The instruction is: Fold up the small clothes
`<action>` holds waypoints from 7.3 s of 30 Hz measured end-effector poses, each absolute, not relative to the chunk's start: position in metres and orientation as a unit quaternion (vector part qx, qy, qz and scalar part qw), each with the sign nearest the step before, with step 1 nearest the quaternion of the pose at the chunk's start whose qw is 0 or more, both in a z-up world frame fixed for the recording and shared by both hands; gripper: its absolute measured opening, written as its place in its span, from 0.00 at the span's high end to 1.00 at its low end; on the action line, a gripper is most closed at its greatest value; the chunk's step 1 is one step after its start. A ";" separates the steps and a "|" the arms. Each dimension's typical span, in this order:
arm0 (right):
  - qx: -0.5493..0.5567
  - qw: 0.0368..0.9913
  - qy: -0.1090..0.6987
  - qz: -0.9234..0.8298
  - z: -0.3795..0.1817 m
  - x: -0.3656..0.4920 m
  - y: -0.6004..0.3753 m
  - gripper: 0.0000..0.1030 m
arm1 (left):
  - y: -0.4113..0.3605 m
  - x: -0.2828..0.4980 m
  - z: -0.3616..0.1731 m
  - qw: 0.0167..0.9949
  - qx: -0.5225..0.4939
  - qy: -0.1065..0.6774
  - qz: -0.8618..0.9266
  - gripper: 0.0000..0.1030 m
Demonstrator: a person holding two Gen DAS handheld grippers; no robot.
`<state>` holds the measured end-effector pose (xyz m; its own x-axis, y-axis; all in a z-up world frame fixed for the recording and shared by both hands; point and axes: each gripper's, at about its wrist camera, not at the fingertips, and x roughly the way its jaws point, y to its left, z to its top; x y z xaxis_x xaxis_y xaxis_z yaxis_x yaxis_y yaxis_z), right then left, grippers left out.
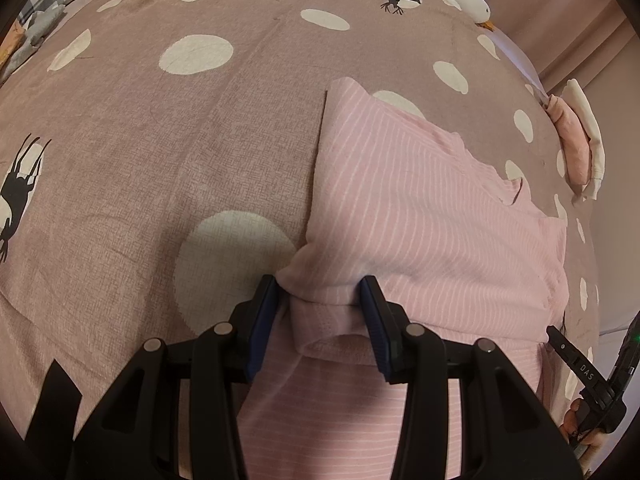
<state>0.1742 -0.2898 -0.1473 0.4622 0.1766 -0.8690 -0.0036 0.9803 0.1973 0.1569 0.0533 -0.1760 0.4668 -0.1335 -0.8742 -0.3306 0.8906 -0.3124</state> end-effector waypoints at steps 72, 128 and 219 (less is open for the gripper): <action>0.130 0.836 0.524 0.099 -0.164 -0.087 -0.347 0.46 | 0.028 -0.094 -0.183 0.820 -0.218 0.522 -0.084 0.33; 0.196 0.867 0.436 0.143 -0.109 0.037 -0.326 0.91 | 0.066 -0.059 -0.125 0.828 -0.248 0.496 -0.075 0.41; 0.087 0.905 0.409 0.072 -0.117 0.024 -0.337 0.97 | 0.043 -0.035 -0.145 0.871 -0.172 0.459 -0.007 0.93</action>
<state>0.0243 -0.3375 -0.1172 0.6542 0.2019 -0.7289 -0.0594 0.9744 0.2167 -0.0353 0.0433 -0.1455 0.5778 -0.1704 -0.7982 -0.1457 0.9407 -0.3063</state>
